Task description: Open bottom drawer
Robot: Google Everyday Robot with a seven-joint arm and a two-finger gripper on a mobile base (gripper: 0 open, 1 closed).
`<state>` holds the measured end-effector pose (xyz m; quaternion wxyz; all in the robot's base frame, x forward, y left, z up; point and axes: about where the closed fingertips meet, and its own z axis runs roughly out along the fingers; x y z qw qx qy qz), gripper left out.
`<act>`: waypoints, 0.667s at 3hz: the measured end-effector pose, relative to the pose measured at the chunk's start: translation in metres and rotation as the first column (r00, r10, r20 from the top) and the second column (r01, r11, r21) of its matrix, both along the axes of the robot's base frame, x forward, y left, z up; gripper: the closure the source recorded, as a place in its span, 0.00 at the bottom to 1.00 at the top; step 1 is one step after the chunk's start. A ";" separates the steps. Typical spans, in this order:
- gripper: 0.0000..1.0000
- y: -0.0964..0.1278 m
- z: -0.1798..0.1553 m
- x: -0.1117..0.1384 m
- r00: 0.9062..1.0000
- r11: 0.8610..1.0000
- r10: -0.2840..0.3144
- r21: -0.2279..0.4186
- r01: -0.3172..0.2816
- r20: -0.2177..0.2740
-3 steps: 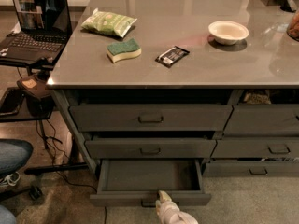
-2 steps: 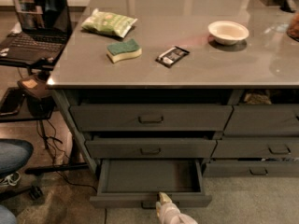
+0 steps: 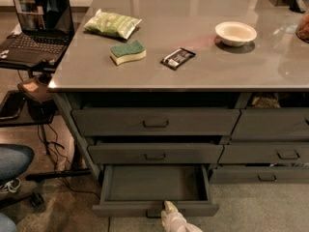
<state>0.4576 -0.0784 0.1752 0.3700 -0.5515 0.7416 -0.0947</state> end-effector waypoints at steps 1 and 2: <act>1.00 0.000 0.001 0.000 1.000 1.000 0.000 0.000 0.000 0.000; 1.00 -0.002 0.000 -0.007 1.000 1.000 -0.009 0.005 0.009 -0.001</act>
Offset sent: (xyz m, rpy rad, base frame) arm -0.3630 -0.0929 -0.1266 0.1990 0.0588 -0.4172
